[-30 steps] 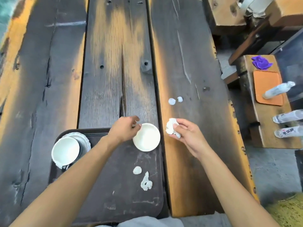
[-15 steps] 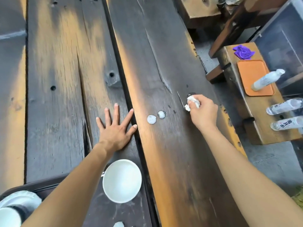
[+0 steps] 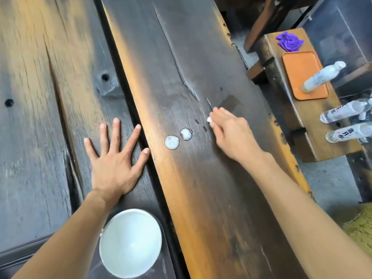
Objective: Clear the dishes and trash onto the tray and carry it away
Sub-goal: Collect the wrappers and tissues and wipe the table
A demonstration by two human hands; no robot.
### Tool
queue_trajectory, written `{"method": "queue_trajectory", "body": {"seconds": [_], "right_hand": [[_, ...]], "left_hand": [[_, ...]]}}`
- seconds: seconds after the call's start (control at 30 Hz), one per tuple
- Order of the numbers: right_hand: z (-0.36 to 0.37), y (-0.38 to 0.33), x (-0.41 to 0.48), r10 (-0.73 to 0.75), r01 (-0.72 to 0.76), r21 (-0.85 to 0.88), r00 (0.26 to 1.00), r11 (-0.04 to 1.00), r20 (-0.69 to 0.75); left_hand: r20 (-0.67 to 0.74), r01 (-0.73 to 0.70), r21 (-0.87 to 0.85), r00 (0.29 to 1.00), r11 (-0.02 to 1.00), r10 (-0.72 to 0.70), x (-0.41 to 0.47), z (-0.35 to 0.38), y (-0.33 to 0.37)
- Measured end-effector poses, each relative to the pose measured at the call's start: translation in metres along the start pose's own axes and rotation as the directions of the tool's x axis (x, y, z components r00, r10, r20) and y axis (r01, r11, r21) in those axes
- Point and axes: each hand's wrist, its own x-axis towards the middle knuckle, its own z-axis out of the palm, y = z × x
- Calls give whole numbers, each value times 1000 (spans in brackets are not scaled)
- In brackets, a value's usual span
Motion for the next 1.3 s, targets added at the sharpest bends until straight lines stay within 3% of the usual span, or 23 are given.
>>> {"method": "queue_trajectory", "body": {"seconds": [0.13,0.23,0.4,0.57,0.7,0.77,0.87,0.97,1.07,1.13,1.2,1.3], "right_hand": [[13,-2,-37,-10,20,135,997,991,-78],[12,-2,-50,10,3,85,988,996,-153],[5,-20,-58,60,-62,-10,994,998,-96],[12,-48,-74,34,-13,247,996,969,-81],[-2,-36,-28,291,-185,422,935,888,-203],[-4,-32,5,352,-234,430,910,872,-219],[14,-44,20,269,-209,299,947,931,-176],[29,-64,-9,106,-78,205,986,976,-131],[26,-78,-56,-51,57,212,998,976,-34],[17,-80,-76,-77,56,255,994,965,76],[5,-72,-70,35,-66,330,994,942,99],[-14,-54,-29,364,-328,421,931,846,-7]], "left_hand": [[-10,-3,-7,1000,1000,3,1,0,0],[-13,-4,-17,1000,1000,4,0,0,-1],[-23,-4,-10,1000,1000,3,1,2,-1],[-23,-8,-14,1000,1000,8,1,2,-2],[-20,-11,-9,1000,1000,11,2,2,-1],[-28,-16,-15,999,1000,16,2,2,-1],[-37,-19,-14,999,1000,18,2,3,-2],[-34,-19,-1,999,1000,19,2,3,-1],[-34,-20,-4,999,1000,19,3,2,-1],[-39,-20,-4,999,1000,20,2,2,-1],[-42,-23,-10,999,1000,23,2,1,-1],[-42,-27,-12,999,1000,27,2,2,0]]}}
